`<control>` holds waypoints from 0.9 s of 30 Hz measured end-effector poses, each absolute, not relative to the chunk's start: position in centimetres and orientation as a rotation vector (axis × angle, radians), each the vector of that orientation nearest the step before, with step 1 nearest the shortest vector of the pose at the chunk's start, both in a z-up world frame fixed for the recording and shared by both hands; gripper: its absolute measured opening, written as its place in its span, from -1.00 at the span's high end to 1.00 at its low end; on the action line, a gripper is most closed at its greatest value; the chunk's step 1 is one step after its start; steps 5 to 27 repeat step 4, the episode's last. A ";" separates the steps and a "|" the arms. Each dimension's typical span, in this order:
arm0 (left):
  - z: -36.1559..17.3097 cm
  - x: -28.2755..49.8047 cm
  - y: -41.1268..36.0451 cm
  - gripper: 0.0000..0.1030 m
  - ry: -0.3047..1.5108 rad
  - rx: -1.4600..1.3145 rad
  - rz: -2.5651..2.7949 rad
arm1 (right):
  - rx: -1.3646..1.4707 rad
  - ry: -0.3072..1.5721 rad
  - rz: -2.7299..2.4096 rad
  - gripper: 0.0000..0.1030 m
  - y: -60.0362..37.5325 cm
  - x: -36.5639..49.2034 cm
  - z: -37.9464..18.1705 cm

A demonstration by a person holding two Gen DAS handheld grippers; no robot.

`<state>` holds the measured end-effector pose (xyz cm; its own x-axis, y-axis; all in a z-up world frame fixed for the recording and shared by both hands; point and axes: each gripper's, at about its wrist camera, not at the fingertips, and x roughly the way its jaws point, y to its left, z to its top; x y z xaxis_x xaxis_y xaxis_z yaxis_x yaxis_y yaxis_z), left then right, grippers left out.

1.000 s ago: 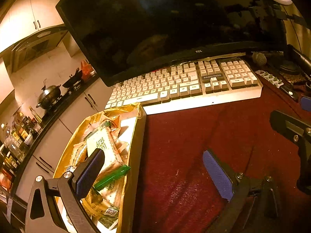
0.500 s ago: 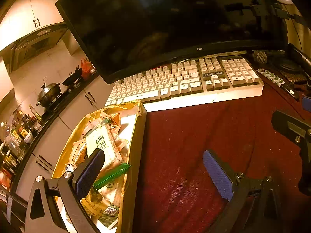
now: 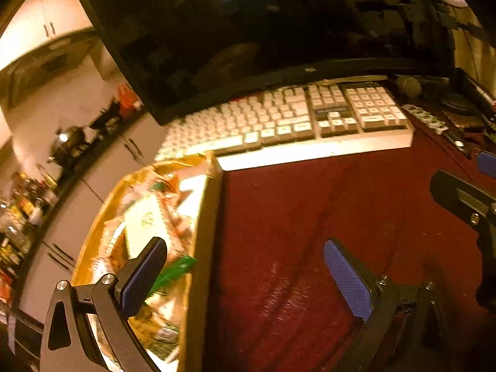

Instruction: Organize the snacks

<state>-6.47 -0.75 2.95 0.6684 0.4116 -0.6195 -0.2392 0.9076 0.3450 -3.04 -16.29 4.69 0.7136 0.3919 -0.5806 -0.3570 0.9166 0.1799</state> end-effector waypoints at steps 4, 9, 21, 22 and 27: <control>2.8 -6.6 -1.0 -0.98 0.758 0.244 0.360 | 0.071 0.654 0.383 -0.70 -16.8 -2.8 4.7; 2.8 -6.6 -1.0 -0.98 0.758 0.244 0.360 | 0.071 0.654 0.383 -0.70 -16.8 -2.8 4.7; 2.8 -6.6 -1.0 -0.98 0.758 0.244 0.360 | 0.071 0.654 0.383 -0.70 -16.8 -2.8 4.7; 2.8 -6.6 -1.0 -0.98 0.758 0.244 0.360 | 0.071 0.654 0.383 -0.70 -16.8 -2.8 4.7; 2.8 -6.6 -1.0 -0.98 0.758 0.244 0.360 | 0.071 0.654 0.383 -0.70 -16.8 -2.8 4.7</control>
